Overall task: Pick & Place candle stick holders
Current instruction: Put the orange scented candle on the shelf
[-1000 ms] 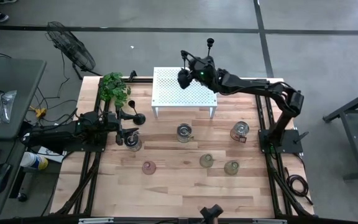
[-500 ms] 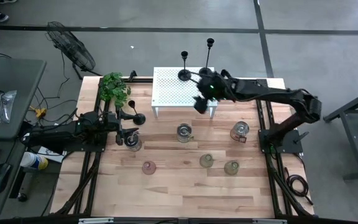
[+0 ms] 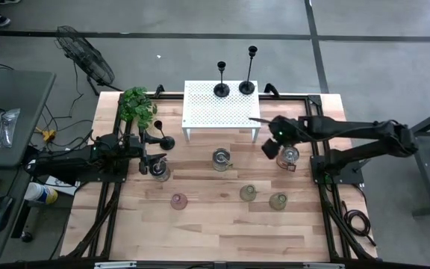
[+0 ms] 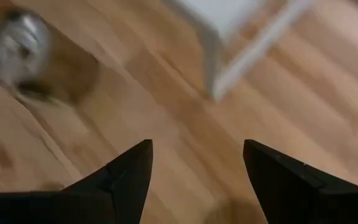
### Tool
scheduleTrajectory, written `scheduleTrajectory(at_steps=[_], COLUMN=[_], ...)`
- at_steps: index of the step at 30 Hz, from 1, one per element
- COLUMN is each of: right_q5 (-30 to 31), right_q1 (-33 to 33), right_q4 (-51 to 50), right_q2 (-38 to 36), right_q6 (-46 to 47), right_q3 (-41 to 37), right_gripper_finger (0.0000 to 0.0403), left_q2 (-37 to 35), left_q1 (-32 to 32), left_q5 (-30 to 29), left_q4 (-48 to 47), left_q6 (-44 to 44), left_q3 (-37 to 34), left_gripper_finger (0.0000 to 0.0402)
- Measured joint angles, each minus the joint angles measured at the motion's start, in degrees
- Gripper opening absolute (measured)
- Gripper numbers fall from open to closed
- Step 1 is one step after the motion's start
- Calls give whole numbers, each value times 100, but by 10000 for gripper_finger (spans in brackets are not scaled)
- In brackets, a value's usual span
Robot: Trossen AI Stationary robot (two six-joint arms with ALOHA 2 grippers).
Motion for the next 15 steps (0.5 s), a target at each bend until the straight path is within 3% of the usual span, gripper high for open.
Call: scheduleTrajectory(at_steps=[4,10,15], right_q5=[-66,-755,-808], right_q1=[8,-281,-624], right_q4=[-578,-1681,-2289], right_q2=[-162,-262,-273], right_q6=[34,-391,-685], right_q3=[0,2,2], right_gripper_finger=[243,243,243], left_q2=[0,0,0], left_q1=[0,0,-2], left_q5=[0,0,0], left_q4=[0,0,0], left_q6=[-1,-1,-2], left_q3=[0,0,0], left_gripper_finger=[265,265,265])
